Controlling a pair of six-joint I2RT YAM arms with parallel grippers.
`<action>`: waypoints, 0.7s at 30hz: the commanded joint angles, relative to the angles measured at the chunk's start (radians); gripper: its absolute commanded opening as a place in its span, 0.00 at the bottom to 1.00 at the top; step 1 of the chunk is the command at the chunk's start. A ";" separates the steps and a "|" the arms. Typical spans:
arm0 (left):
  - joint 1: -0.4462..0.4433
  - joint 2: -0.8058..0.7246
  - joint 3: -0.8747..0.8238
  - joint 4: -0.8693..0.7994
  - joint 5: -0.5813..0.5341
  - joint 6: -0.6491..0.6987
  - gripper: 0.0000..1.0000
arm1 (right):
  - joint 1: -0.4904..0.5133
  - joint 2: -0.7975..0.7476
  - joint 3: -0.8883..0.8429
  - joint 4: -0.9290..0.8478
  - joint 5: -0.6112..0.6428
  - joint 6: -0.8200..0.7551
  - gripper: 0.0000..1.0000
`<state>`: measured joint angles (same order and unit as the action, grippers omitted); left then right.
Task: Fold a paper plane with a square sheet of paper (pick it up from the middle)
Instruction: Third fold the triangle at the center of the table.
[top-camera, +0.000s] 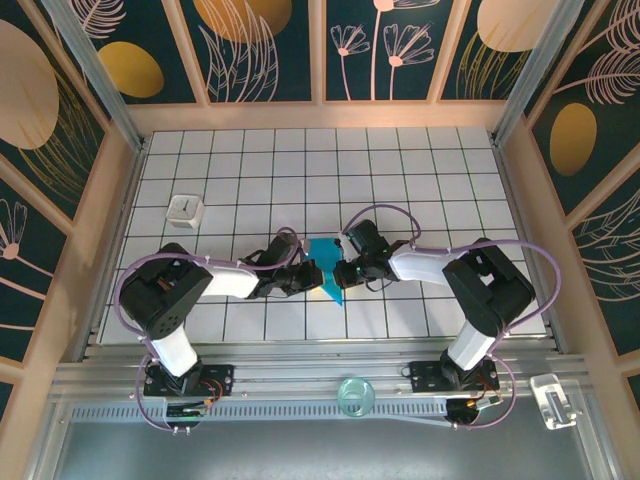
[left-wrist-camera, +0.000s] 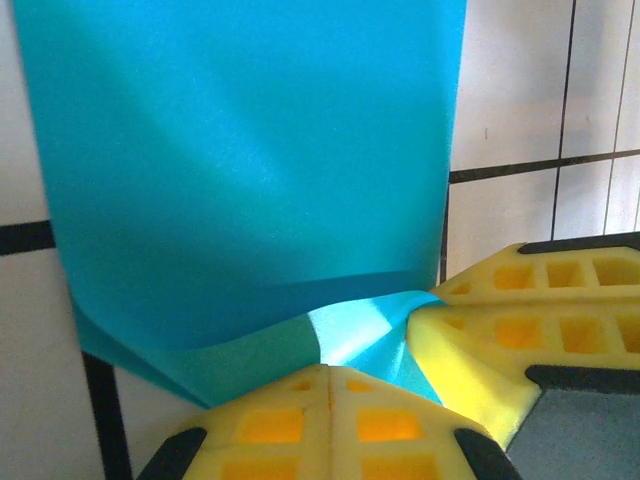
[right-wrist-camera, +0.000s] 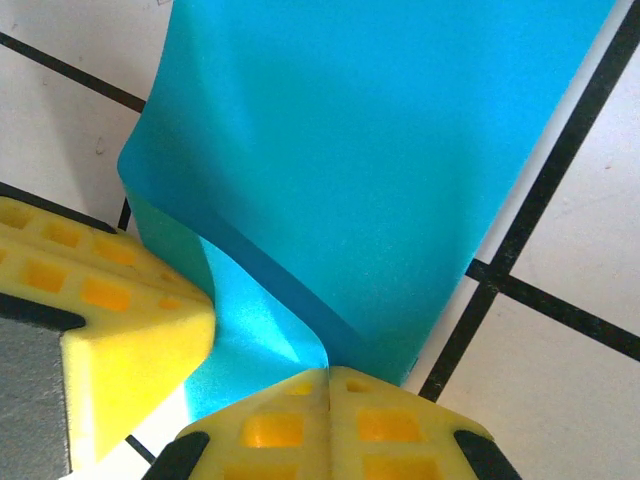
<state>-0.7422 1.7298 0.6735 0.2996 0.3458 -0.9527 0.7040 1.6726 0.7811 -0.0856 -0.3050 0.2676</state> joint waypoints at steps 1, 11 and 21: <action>0.005 -0.063 -0.005 -0.119 -0.031 0.045 0.00 | 0.017 0.061 -0.043 -0.137 0.058 -0.006 0.00; 0.011 -0.044 0.096 -0.100 0.002 0.043 0.03 | 0.018 0.058 -0.043 -0.135 0.058 -0.006 0.00; 0.052 0.059 0.109 -0.132 -0.030 0.096 0.02 | 0.018 0.059 -0.045 -0.136 0.059 -0.010 0.00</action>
<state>-0.7006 1.7676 0.7780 0.2028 0.3302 -0.8963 0.7040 1.6726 0.7807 -0.0856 -0.3046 0.2676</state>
